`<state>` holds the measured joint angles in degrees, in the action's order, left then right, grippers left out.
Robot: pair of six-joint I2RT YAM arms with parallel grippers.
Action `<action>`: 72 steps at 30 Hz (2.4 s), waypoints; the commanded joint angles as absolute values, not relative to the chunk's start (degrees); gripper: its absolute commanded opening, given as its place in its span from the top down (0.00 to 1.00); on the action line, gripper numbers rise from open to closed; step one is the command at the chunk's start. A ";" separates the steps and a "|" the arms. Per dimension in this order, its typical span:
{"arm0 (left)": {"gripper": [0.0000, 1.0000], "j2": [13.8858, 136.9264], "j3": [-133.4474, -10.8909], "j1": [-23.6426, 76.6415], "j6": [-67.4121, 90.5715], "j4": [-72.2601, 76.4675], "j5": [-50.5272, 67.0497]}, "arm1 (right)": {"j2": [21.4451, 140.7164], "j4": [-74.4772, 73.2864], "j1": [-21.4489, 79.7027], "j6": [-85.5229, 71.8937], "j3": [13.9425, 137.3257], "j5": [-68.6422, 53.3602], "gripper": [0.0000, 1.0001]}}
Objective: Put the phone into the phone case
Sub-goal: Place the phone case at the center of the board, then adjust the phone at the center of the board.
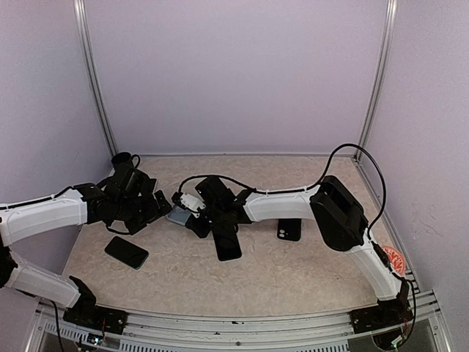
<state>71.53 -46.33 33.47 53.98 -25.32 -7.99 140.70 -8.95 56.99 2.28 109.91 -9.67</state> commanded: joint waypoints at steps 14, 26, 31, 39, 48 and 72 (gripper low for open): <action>0.01 69.17 -44.18 32.61 53.32 -23.46 -8.21 | 140.65 -7.63 61.07 1.83 109.86 -12.28 0.90; 0.01 70.55 -44.54 32.00 52.43 -21.82 -7.45 | 127.81 -3.60 61.13 -5.53 91.99 2.16 0.01; 0.01 72.09 -44.78 31.77 52.21 -20.22 -6.42 | 119.83 2.12 61.59 -9.21 80.92 4.22 0.01; 0.01 72.39 -44.49 31.65 51.93 -19.89 -6.35 | 114.79 4.37 62.26 -17.74 70.59 12.22 0.00; 0.01 72.60 -44.08 31.55 51.95 -19.45 -6.01 | 119.10 1.92 63.94 -25.29 71.54 19.18 0.00; 0.01 71.87 -42.67 31.47 52.48 -18.95 -6.37 | 121.90 -2.73 66.01 -33.19 71.34 22.65 0.19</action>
